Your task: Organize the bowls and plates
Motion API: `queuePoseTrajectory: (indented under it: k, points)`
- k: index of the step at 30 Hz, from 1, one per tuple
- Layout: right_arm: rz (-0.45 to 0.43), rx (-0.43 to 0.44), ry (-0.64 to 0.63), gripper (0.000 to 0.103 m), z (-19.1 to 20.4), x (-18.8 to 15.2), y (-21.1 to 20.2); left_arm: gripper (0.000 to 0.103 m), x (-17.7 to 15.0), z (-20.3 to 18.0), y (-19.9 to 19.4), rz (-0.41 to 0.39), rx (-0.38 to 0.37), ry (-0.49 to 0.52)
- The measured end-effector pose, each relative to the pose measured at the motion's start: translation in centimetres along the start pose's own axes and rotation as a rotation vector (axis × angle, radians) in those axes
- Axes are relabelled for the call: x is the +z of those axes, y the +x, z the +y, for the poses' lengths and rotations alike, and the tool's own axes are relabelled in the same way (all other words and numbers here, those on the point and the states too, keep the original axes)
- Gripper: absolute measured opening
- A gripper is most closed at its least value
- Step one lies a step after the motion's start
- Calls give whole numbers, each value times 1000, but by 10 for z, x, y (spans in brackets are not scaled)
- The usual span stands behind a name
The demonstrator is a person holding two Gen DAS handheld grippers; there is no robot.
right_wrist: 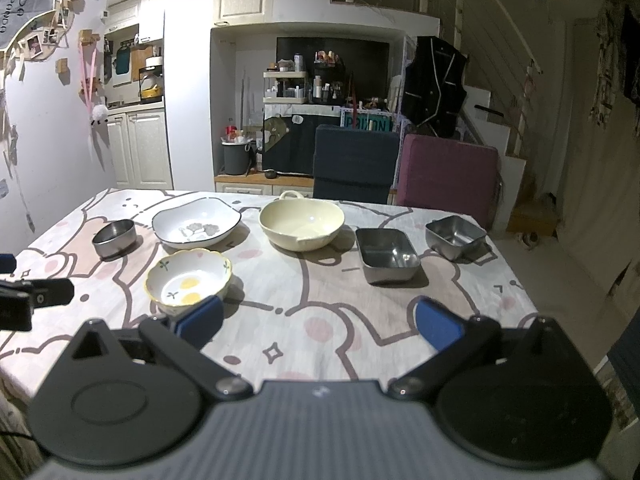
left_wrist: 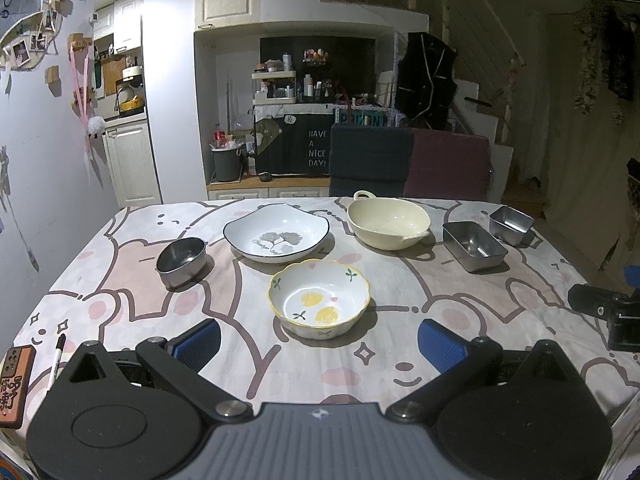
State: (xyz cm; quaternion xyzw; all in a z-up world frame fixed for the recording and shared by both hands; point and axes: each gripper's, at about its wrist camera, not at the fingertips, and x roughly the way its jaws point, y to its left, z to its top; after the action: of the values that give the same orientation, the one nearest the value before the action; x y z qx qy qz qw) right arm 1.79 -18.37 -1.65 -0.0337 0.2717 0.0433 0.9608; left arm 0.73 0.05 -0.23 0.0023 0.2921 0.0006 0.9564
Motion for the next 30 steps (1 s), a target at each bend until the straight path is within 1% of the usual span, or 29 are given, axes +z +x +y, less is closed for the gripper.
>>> queuePoseTrajectory:
  k: [9, 17, 21, 24, 27, 30]
  points:
    - [50, 11, 3, 103, 2, 10, 21, 103, 10, 5, 33, 45, -18, -15]
    - [97, 31, -1, 103, 8, 23, 49, 103, 21, 10, 65, 79, -13, -50]
    - [99, 32, -14, 103, 14, 33, 62, 103, 29, 12, 83, 96, 23, -73]
    - [88, 25, -40, 103, 20, 45, 73, 103, 38, 13, 99, 124, 45, -82]
    - [72, 21, -69, 103, 26, 56, 83, 103, 47, 15, 109, 134, 48, -102]
    - [64, 39, -85, 103, 29, 67, 97, 103, 55, 18, 121, 144, 58, -130]
